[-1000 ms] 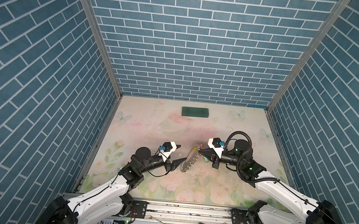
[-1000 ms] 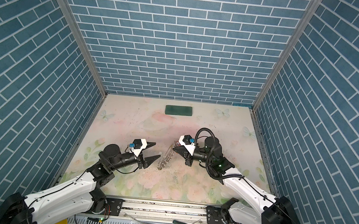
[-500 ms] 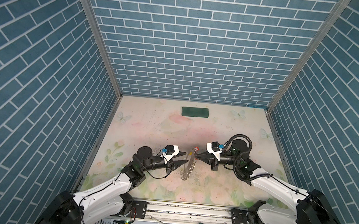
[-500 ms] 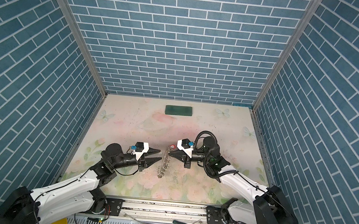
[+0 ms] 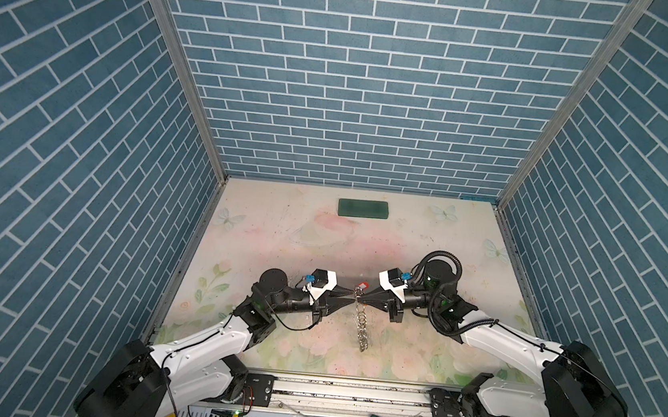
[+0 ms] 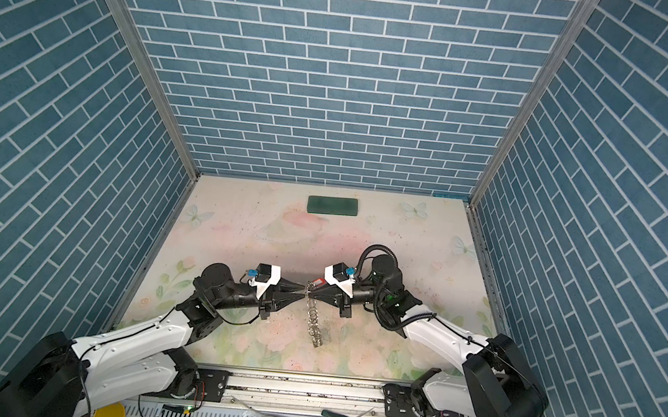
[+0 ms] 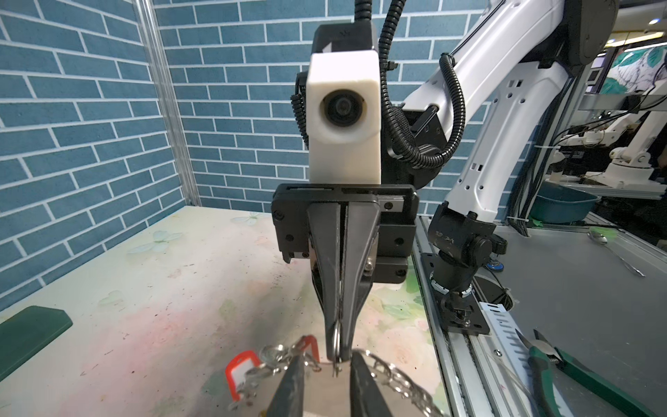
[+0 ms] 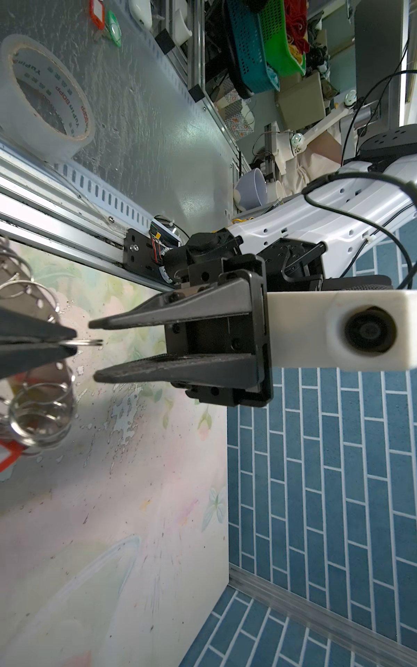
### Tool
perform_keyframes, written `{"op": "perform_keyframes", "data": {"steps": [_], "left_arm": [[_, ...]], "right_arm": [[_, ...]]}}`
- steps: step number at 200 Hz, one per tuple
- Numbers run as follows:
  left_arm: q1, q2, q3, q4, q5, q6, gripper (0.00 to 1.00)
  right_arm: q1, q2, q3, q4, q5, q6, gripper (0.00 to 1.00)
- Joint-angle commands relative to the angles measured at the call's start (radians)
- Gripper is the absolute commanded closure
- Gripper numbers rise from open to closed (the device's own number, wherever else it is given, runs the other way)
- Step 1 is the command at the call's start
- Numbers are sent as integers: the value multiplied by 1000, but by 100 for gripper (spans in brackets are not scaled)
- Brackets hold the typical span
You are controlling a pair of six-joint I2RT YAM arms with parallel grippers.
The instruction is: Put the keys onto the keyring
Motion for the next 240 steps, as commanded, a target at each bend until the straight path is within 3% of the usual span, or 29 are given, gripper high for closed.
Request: {"op": "perform_keyframes", "data": {"steps": [1,87,144,172,200,220,240], "left_arm": [[4,14,26,39,43,-16,79],[2,24,39,-11,77,-6,84],[-1,18,64,-54,65,2,100],[-2,-16,120,-252,16,79,100],[-2,5,284,-591,-12,226,100],[-4,59,411,-794,-22,308,100],[-17,120,507,-952,-19,386,100]], "right_arm": [[9,7,23,59,-33,-8,100],[14,3,13,107,-18,20,100],[14,-7,16,58,-1,4,100],[14,-88,31,-198,104,-136,96],[14,-158,61,-459,293,-288,90],[13,-191,75,-533,367,-330,87],[14,-224,77,-544,369,-331,86]]}}
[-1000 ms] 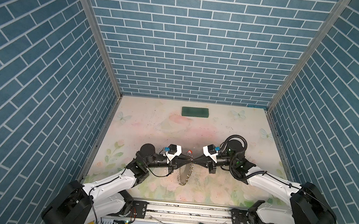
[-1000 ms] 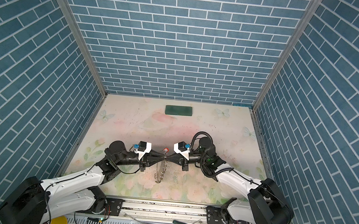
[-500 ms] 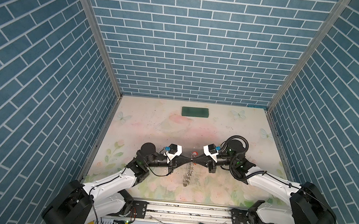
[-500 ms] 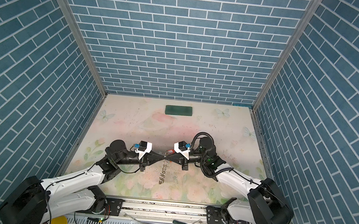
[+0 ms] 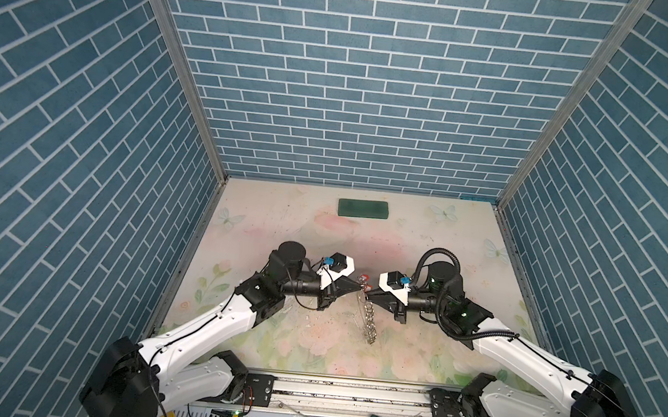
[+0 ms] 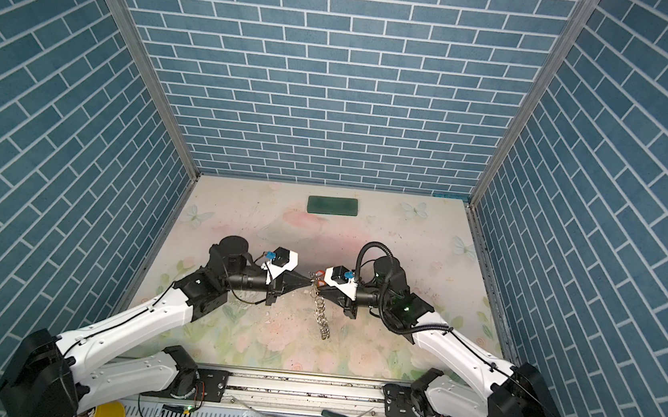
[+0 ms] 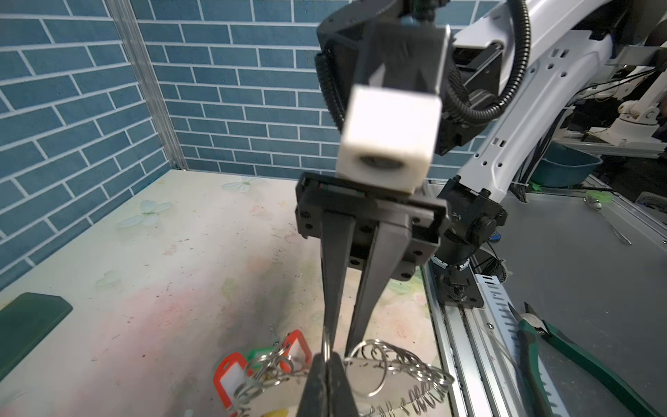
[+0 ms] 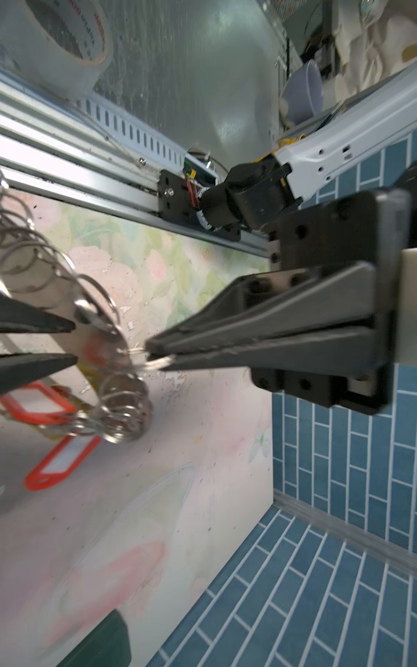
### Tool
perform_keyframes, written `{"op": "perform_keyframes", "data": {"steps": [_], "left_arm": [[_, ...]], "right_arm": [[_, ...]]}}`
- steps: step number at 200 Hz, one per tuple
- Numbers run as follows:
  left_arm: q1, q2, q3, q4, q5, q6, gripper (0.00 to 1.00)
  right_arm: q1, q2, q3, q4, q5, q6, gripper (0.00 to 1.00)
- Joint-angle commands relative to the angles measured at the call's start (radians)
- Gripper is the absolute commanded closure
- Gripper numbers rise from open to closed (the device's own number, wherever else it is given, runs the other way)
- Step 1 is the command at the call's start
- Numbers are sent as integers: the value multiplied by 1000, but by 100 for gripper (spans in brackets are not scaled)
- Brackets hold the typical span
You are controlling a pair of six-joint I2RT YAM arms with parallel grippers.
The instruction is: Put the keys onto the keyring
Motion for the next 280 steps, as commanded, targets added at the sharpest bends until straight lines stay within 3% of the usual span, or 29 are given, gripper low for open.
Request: {"op": "perform_keyframes", "data": {"steps": [1,29,66,137,242,280], "left_arm": [[-11,55,101,-292,-11,148,100],[-30,127,205,-463,-30,232,100],[-50,181,277,-564,-46,274,100],[-70,181,286,-571,-48,285,100],[-72,168,274,-545,-14,284,100],[-72,168,272,-543,-11,284,100]], "right_arm": [[3,-43,40,-118,71,-114,86],[2,-96,11,-62,76,-89,85],[3,-116,-17,12,69,-38,83],[3,-49,-4,12,-94,40,83],[5,14,6,19,-100,43,84],[6,29,17,16,-97,43,89]]}}
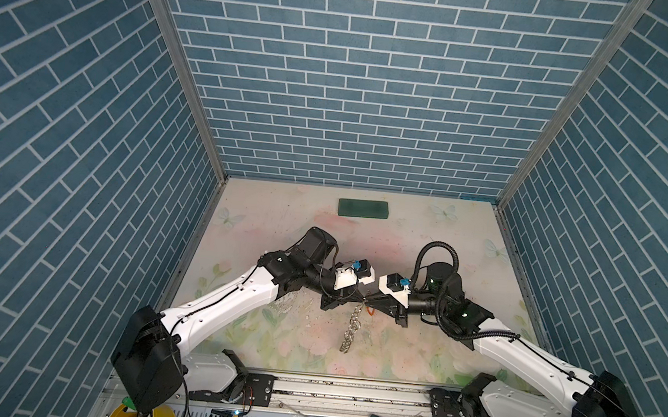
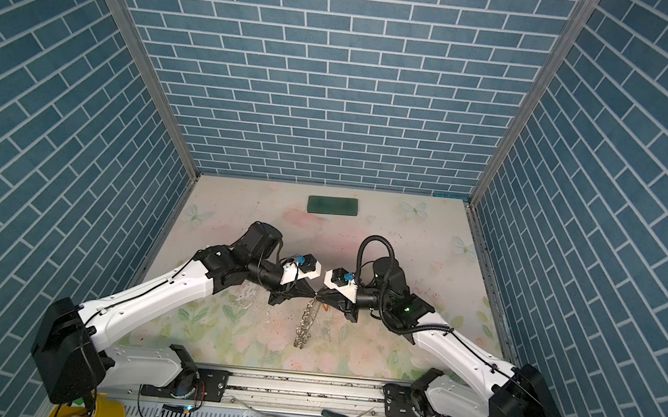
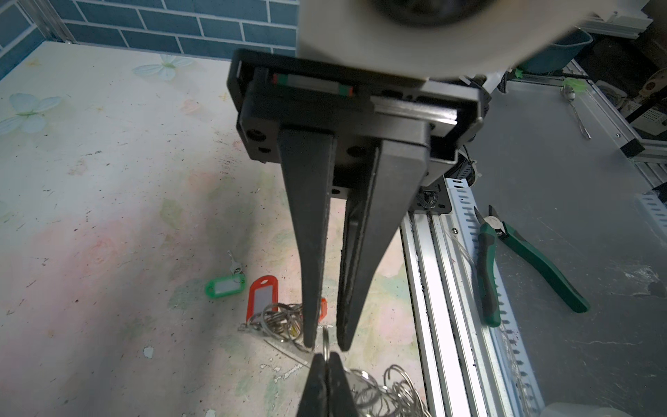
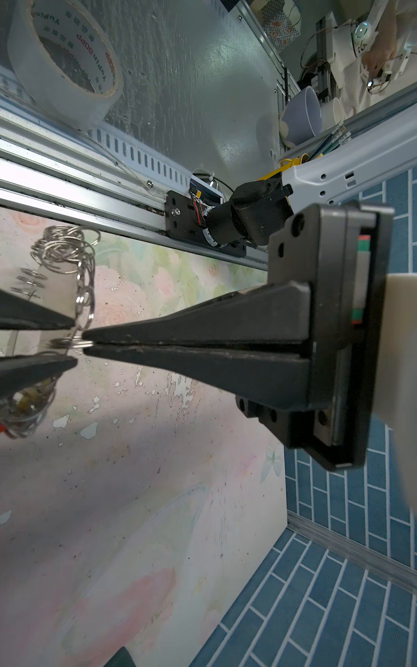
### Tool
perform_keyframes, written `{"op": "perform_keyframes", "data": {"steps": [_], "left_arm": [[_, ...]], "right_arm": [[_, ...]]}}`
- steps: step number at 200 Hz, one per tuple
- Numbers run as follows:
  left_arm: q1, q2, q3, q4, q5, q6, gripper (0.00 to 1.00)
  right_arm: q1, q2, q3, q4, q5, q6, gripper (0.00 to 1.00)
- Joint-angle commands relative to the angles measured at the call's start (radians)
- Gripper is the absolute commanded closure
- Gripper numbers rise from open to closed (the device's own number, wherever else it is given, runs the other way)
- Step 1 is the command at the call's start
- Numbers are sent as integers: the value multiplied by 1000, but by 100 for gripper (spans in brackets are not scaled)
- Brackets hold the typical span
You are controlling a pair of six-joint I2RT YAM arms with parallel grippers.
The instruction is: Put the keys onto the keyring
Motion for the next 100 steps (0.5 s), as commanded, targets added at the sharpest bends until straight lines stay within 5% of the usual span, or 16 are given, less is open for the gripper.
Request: {"op": "perform_keyframes", "data": {"steps": [1,66,100], "left_arm": [[-3,-17,5,25,32,12,100],[0,-59,-34,86,21,-7,97],[48,-215,-248,477,13,-197,68]], "right_arm": [[4,14,18,18,-23,9,90],[4,0,7,65,12,42,100],[-62,-4,-77,329,-32,254,100]]}}
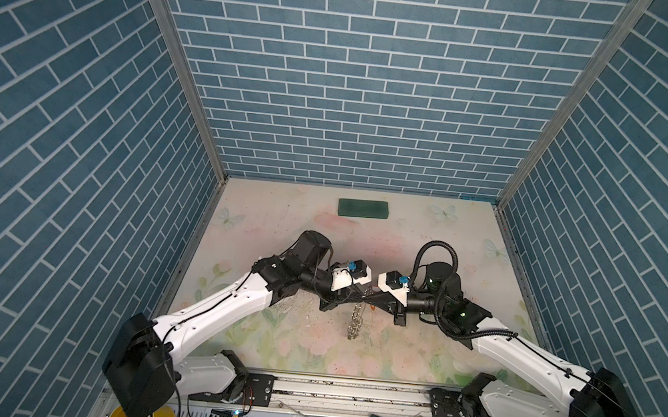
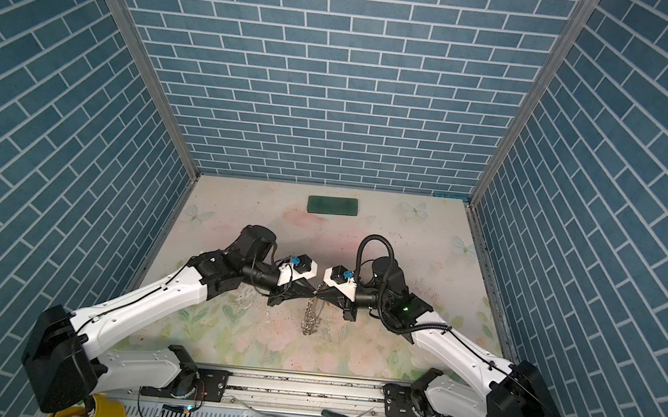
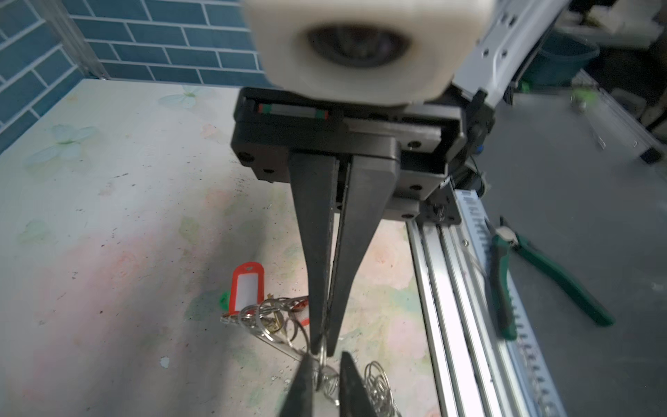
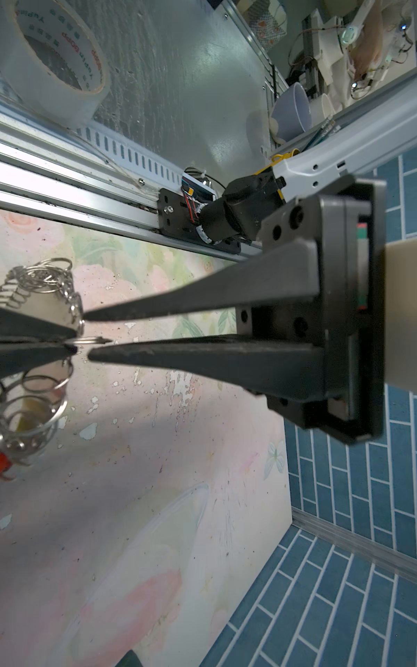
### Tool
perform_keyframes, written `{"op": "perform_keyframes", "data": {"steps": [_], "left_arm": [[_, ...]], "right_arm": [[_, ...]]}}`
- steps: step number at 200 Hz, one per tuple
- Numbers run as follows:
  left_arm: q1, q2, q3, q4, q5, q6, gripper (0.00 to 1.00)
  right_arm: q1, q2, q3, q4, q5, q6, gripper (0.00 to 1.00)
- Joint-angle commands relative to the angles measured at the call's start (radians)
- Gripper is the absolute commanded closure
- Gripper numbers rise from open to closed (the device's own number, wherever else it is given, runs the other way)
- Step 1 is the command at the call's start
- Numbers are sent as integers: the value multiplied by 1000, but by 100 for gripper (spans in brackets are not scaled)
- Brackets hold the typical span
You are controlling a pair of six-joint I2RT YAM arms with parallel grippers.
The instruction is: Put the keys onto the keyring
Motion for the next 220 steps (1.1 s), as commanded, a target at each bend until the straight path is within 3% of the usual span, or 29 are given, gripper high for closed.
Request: {"op": "perform_keyframes", "data": {"steps": [1,27,84,160,220], "left_arm": [[30,-97,-106,285,13,-137,67],[57,-124,-173,404,34,-217,65],[80,-76,-213,478,63,-262,66],[109,-89,-311,710,213,-324,66],[109,-71,-293,697,245,-328,75]], "right_arm": [[-46,-14,-65,244,-41,165,100],[-52,6,-134,475,-73,267,100],[-51,89,-194,829,-102,408,100],[-32,143,-189,909,-126,411,100],[5,203,-170,973,-143,420,100]]}}
